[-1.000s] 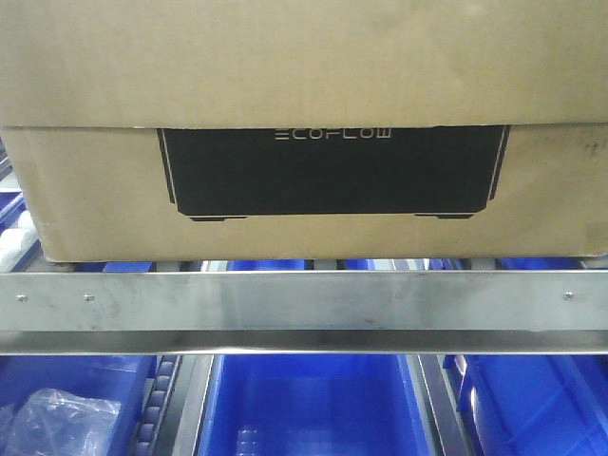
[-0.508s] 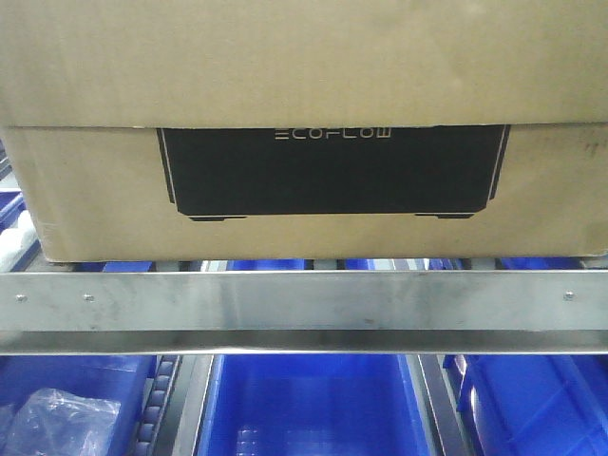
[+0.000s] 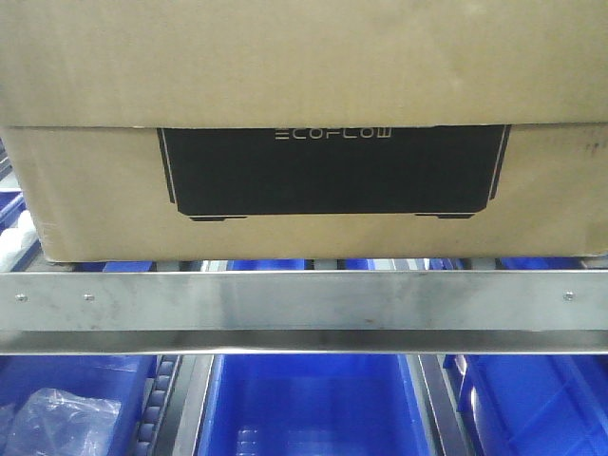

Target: Grab box from left shelf to table start

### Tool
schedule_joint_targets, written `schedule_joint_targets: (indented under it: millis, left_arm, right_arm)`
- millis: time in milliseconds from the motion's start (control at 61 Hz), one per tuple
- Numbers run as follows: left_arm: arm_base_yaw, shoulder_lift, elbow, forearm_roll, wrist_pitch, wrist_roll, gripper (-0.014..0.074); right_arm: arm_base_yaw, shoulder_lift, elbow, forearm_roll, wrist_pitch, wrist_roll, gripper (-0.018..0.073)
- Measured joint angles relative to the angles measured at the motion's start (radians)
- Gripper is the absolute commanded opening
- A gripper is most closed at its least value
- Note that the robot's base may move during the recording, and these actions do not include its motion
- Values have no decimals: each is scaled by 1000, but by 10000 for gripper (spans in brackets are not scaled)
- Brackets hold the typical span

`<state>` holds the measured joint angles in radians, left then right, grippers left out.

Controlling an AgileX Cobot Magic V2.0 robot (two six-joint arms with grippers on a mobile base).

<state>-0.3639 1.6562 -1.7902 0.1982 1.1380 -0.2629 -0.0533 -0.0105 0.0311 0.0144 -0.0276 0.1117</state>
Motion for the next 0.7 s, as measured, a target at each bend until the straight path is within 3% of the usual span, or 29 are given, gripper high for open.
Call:
schedule_joint_targets:
  millis: [115,295,705]
  left_arm:
    - [2,0,0,0,4,0,139]
    - [6,0,0,12,10,0,-89]
    - [14,0,-2,-2,10,0,-85]
  right_arm:
    - [0,0,0,0,0,0,17]
    - [0,0,0,0,0,0,17]
    - [0,0,0,0,0,0,17]
